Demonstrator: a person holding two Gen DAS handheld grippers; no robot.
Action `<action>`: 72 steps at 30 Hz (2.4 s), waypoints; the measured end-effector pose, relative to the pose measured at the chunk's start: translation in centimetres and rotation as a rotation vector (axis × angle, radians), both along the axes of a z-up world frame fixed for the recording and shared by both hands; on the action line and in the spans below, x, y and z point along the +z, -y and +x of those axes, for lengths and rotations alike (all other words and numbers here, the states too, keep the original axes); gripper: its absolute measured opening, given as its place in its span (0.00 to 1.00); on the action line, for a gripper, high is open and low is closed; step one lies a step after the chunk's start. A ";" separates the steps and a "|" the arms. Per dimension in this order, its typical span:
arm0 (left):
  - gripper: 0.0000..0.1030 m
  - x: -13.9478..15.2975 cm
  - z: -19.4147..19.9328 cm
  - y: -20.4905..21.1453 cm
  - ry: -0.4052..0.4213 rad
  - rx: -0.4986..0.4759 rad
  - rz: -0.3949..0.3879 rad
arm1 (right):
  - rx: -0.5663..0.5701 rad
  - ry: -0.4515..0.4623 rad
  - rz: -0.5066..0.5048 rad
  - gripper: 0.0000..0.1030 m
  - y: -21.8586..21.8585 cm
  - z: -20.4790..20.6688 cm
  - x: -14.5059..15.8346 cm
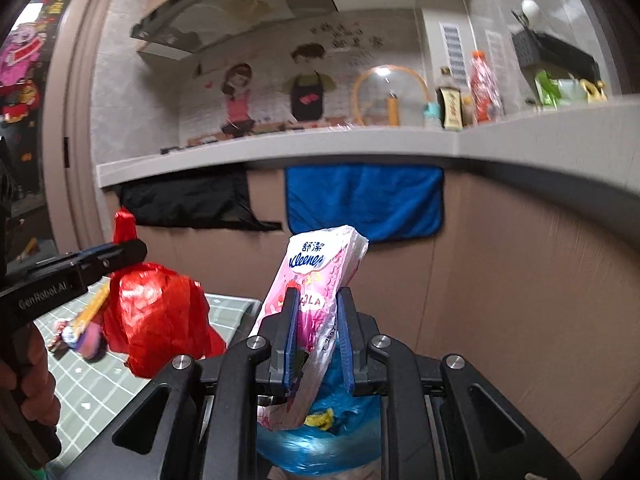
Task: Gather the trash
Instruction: 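Carry the red bag and tissue pack over the bin with both tools, then open both tools to drop the bag and tissue pack into the bin, then move both tools back over the remaining trash on the table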
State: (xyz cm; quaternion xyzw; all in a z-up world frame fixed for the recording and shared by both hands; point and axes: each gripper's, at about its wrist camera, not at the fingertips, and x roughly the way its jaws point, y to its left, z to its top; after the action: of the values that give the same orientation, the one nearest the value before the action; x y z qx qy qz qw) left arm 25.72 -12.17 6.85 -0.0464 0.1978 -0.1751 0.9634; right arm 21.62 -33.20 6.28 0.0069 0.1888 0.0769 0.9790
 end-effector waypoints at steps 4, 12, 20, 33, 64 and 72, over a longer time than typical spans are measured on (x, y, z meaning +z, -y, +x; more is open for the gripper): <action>0.12 -2.1 2.7 1.3 -0.050 -0.029 0.013 | -0.033 -0.037 -0.013 0.15 1.0 1.7 -1.9; 0.12 -6.3 6.2 1.1 -0.152 -0.027 0.000 | -0.043 -0.108 -0.007 0.15 2.0 4.0 -5.3; 0.11 -8.6 9.0 1.9 -0.200 -0.040 0.011 | -0.061 -0.178 -0.014 0.15 2.1 6.8 -8.1; 0.12 -12.2 11.7 2.7 -0.328 -0.063 -0.014 | -0.070 -0.251 -0.032 0.15 2.2 9.0 -10.1; 0.35 -8.5 8.5 -2.9 -0.336 -0.024 -0.062 | -0.119 -0.247 -0.006 0.26 2.9 5.9 -8.6; 0.35 -7.9 2.0 -10.7 -0.309 0.093 0.011 | -0.003 -0.230 0.079 0.28 -1.3 4.3 -6.9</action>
State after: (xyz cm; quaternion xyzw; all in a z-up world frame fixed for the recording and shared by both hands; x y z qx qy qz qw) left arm 27.73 -1.43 -1.03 -0.0765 0.3422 -0.1199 0.9288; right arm 25.96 -31.92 -0.65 0.0547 0.2966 0.0816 0.9499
